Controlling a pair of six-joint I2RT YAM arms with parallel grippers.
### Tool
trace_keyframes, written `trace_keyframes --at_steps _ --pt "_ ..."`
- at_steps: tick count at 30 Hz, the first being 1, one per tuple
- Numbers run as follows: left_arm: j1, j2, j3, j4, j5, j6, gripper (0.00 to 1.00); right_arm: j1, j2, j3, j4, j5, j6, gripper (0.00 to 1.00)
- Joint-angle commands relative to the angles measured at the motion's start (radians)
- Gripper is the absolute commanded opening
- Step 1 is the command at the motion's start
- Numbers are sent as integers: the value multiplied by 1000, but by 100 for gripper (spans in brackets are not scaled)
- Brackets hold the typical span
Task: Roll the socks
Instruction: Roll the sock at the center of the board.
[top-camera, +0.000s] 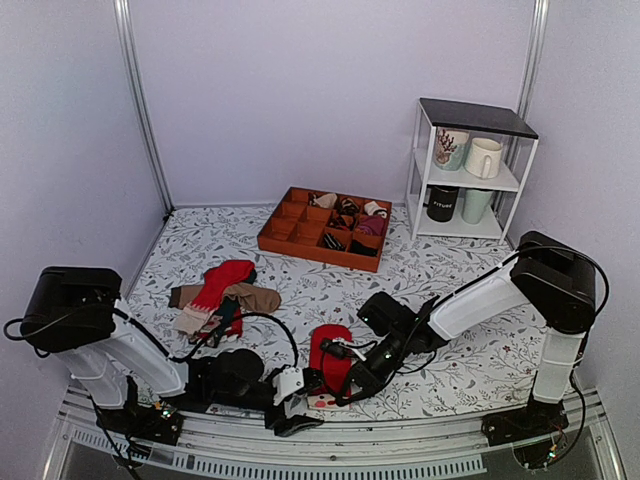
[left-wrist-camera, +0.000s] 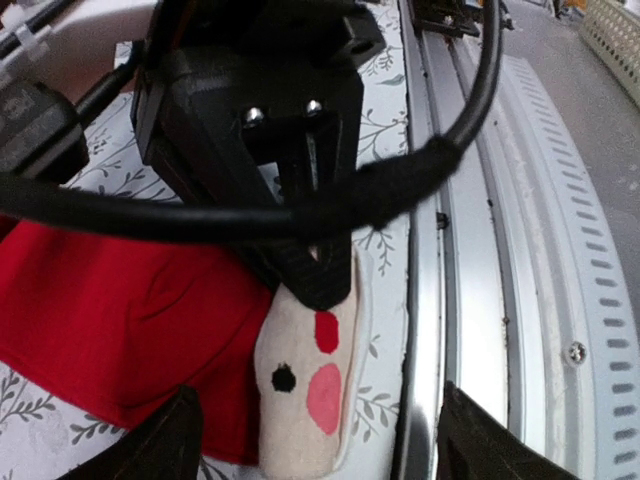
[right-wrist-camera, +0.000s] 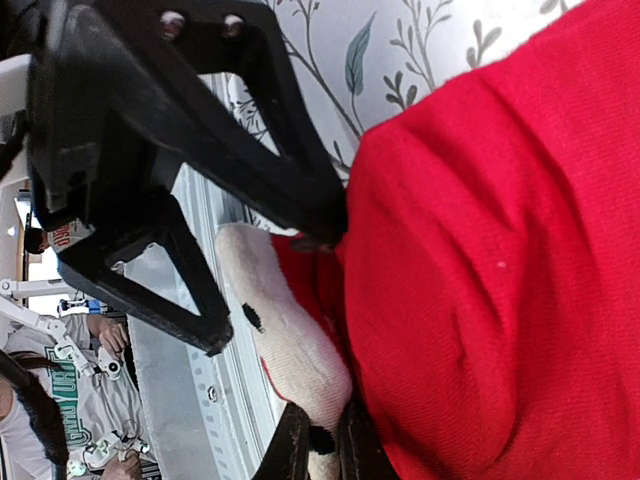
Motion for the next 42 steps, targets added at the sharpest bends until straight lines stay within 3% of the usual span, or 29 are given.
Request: trace_keyframes --at_steps 1,6,13,15,18,26,33,38,42 --pt "-7 -40 -4 18 -12 17 80 -1 72 -35 -134 121 3 8" --pt "-8 5 38 -9 36 26 55 -1 77 -35 -133 118 4 8" --pt "-6 35 35 8 30 14 38 -1 81 -39 -134 115 2 8" --pt "-2 44 39 1 37 10 28 -1 84 -40 -133 114 2 8" --pt "1 59 38 -2 52 -6 0 -1 84 -41 -132 115 3 8" --pt "44 118 36 -21 103 -107 0 -1 59 -37 -111 129 -6 9" --pt "104 172 13 -96 203 -308 0 3 -204 -136 88 282 -107 25" --pt "118 194 13 -191 268 -409 0 89 -433 -248 238 472 -302 36" --pt "132 206 10 -234 298 -453 0 190 -489 -336 350 638 -487 40"
